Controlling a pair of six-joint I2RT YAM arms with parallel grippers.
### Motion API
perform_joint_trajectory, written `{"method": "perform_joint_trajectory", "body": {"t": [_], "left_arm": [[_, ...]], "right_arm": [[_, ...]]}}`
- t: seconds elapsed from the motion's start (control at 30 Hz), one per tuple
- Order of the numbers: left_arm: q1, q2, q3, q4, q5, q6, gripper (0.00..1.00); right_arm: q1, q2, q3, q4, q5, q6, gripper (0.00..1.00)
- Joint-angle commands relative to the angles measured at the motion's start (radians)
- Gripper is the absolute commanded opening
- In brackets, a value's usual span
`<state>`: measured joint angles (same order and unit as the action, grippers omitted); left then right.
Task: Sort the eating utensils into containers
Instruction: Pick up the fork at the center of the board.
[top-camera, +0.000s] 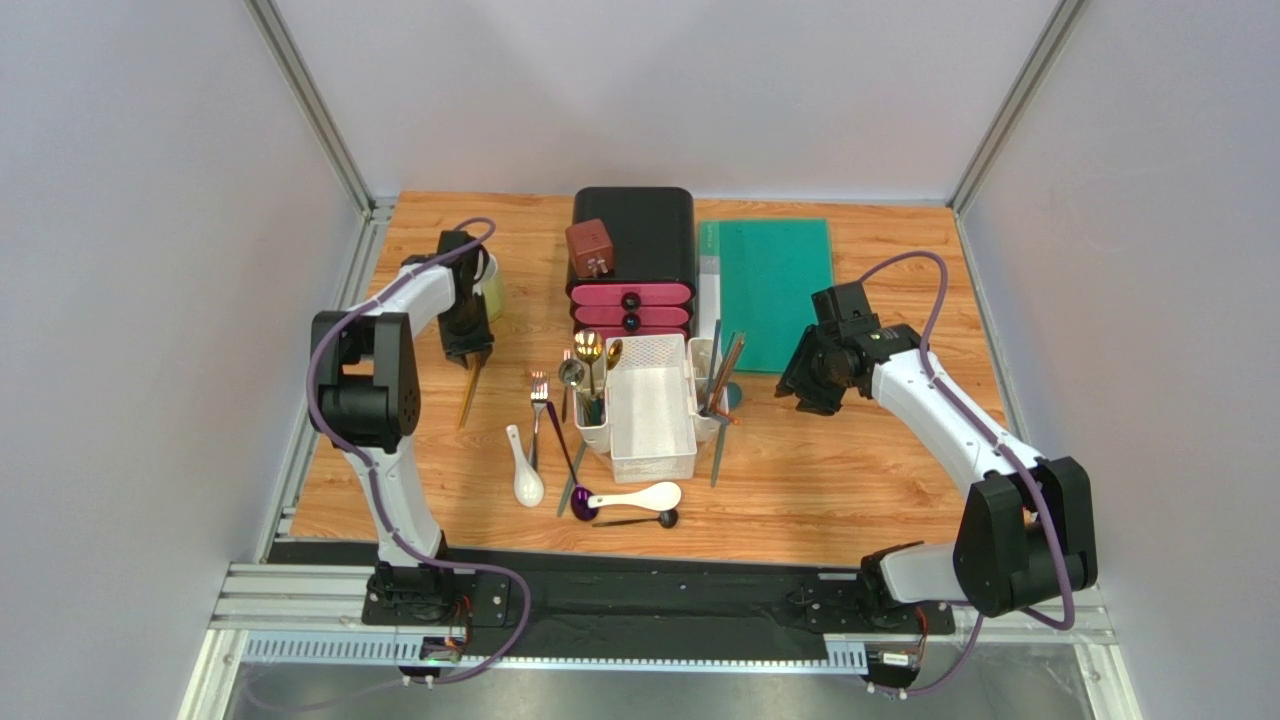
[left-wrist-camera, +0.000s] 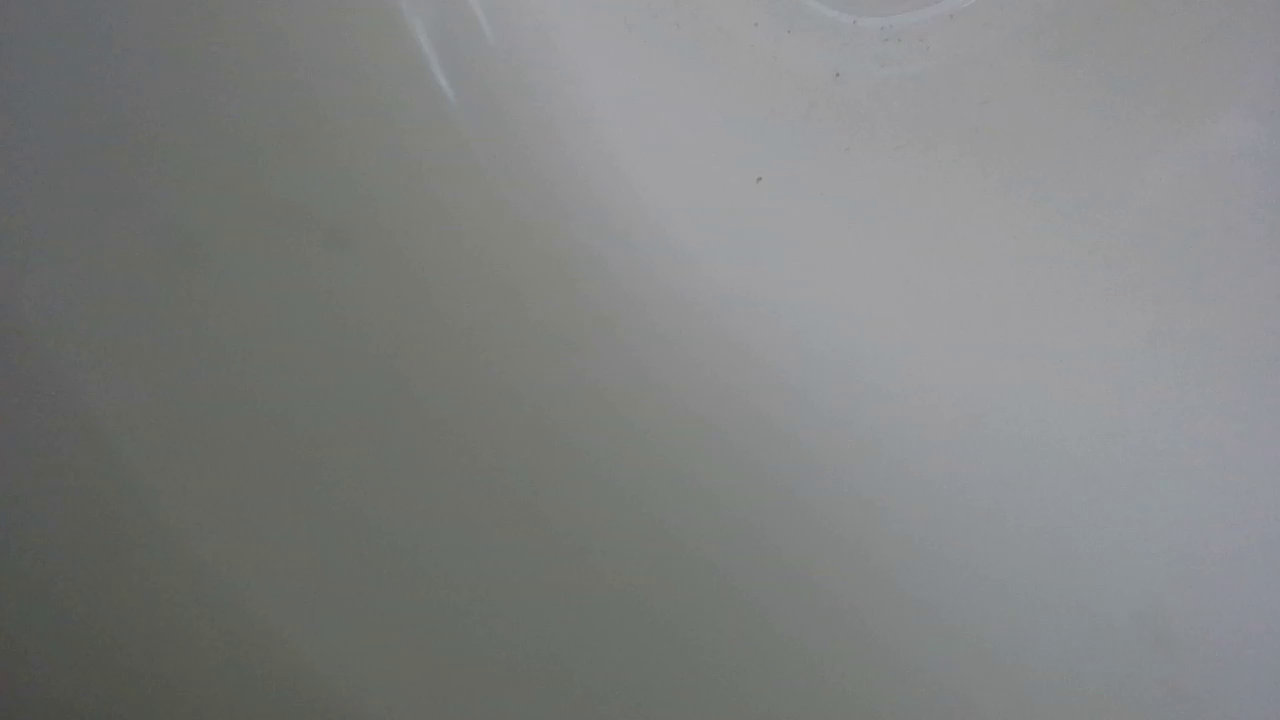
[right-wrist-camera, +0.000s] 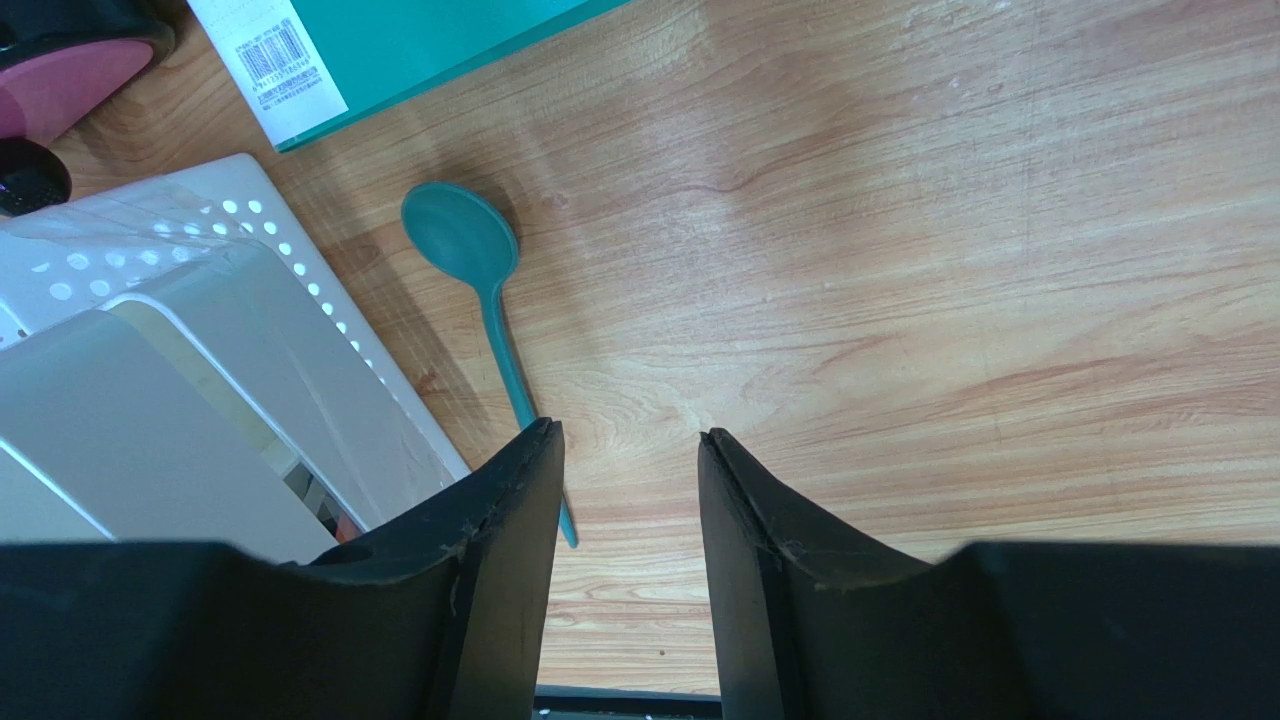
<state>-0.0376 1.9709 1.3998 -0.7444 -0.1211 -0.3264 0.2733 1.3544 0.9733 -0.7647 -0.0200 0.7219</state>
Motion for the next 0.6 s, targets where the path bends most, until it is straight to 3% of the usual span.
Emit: {"method": "perform_joint_trajectory", "body": {"t": [0.0,0.57], "left_arm": [[0.008,-0.052,0.034,-0.004,-0.012,0.013,0.39],[0.019,-0.02,0.048,-0.016,-0.035,0.009,0.38]], "right_arm": [[-0.005,-0.005,0.025,0.019,-0.005,0.011,0.43],[-0.005,0.011,0.036,0.018,-0.009,0.005,0.43]]}}
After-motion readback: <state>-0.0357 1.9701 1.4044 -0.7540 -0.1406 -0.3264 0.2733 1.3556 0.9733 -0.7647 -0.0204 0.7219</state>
